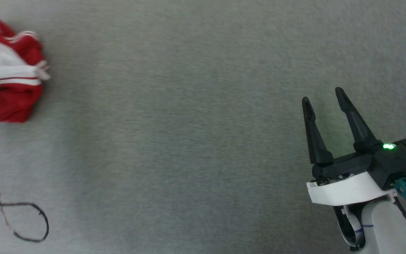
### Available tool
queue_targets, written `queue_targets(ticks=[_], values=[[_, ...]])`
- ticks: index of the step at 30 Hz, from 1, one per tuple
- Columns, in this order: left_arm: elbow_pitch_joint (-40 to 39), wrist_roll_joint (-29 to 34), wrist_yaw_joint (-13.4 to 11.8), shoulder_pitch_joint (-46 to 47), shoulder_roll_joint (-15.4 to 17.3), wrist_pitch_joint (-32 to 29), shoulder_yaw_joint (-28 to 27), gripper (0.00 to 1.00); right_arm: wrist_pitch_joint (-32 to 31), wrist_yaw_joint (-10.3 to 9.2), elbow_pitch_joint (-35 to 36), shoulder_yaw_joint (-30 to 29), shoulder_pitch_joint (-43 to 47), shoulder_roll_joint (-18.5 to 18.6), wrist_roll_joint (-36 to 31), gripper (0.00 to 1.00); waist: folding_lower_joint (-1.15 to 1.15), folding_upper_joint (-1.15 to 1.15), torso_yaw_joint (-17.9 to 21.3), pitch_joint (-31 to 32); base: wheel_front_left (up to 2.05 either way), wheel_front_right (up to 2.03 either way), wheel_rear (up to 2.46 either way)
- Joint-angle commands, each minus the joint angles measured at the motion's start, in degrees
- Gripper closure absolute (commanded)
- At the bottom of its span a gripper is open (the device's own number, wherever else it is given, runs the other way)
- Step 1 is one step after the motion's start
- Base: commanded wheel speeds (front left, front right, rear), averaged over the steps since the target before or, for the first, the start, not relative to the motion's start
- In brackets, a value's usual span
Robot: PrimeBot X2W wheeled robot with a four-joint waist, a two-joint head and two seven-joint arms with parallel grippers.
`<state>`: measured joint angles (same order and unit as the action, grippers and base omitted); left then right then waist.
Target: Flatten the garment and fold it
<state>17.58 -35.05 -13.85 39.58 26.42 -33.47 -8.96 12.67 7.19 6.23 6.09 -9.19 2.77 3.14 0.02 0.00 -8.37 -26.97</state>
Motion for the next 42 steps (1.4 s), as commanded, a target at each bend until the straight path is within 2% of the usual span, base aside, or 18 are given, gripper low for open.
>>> queue_targets(ticks=[1, 6, 7, 8, 9, 10, 12, 15, 20, 23, 26, 29, 34, 42], values=[[0.0, -0.5, -1.6, -1.8, 0.6, -2.7, -0.4, 0.00, 0.5, 0.30, -0.5, 0.3, -0.9, 0.1, 0.4, 0.00, -0.02, 0.00, 10.4, -10.3, 0.00, 0.00, 0.00], [-1.4, -0.5, -5.6, -5.7, 2.6, -13.1, 0.3, 0.00, 1.0, 0.30, -1.8, 1.0, -1.4, 0.1, 0.7, 0.00, -0.02, 0.00, 10.2, -9.1, 0.00, 0.00, 0.00], [-1.9, -0.6, -5.8, -6.5, 3.1, -14.9, 0.7, 0.12, 1.1, 0.30, -2.0, 1.1, -1.4, 0.1, 0.7, 0.00, -0.02, 0.00, 10.1, -8.4, 0.00, 0.00, 0.00], [-2.8, -0.5, -5.8, -7.3, 3.6, -16.1, 1.0, 0.58, 1.2, 0.30, -2.2, 1.0, -1.4, 0.1, 0.7, 0.00, -0.02, 0.00, 9.9, -7.7, 0.00, 0.00, 0.00], [-2.8, -0.5, -5.8, -7.3, 3.6, -16.1, 1.0, 0.58, 1.2, 0.30, -2.2, 1.0, -1.4, 0.1, 0.7, 0.00, -0.02, 0.00, 9.9, -7.7, 0.00, 0.00, 0.00], [-3.7, -0.2, -5.8, -7.8, 4.0, -16.3, 1.2, 1.00, 1.3, 0.30, -2.5, 1.0, -1.3, 0.1, 0.7, 0.00, -0.02, 0.00, 9.7, -7.0, 0.00, 0.00, 0.00], [-5.2, 0.9, -5.3, -8.4, 4.9, -14.6, 1.2, 1.00, 1.4, 0.30, -2.9, 0.9, -1.1, 0.1, 0.8, 0.00, -0.02, 0.00, 9.3, -5.1, 0.00, 0.00, 0.00], [-6.0, 3.5, -4.7, -8.2, 6.1, -8.4, 1.0, 1.00, 1.5, 0.30, -3.7, 0.5, -0.4, 0.1, 0.9, 0.00, -0.02, 0.00, 8.4, -1.2, 0.00, 0.00, 0.00], [-5.6, 9.2, -2.9, -5.7, 7.1, 7.7, 1.8, 1.00, 1.6, 0.30, -5.1, -0.5, 2.3, 0.1, 1.2, 0.00, -0.02, 0.00, 7.0, 7.2, 0.00, 0.00, 0.00], [-6.0, 12.5, -0.7, -3.4, 7.1, 17.5, 4.2, 1.00, 1.5, 0.30, -5.6, -1.2, 4.5, 0.1, 1.5, 0.00, -0.02, 0.00, 6.4, 12.2, 0.00, 0.00, 0.00], [-6.3, 15.3, 1.1, -0.5, 6.0, 24.8, 7.4, 1.00, 1.1, 0.30, -5.7, -1.9, 6.7, 0.1, 1.9, 0.00, -0.02, 0.00, 6.3, 16.7, 0.00, 0.00, 0.00], [-6.6, 17.0, 2.6, 2.8, 4.0, 29.5, 10.9, 1.00, 0.4, 0.30, -5.4, -2.1, 8.6, 0.1, 2.2, 0.00, -0.02, 0.00, 6.9, 20.3, 0.00, 0.00, 0.00], [-6.9, 18.3, 5.3, 8.4, -0.3, 32.5, 17.0, 1.00, -0.5, 0.30, -4.5, -2.0, 11.0, 0.1, 2.7, 0.00, -0.02, 0.00, 9.0, 24.4, 0.00, 0.00, 0.00], [-4.7, 15.0, 9.3, 11.6, -11.8, 32.2, 25.6, 1.00, -2.3, 0.30, -2.8, -1.6, 13.2, 0.1, 2.5, 0.00, -0.02, 0.00, 14.4, 27.1, 0.00, 0.00, 0.00]])
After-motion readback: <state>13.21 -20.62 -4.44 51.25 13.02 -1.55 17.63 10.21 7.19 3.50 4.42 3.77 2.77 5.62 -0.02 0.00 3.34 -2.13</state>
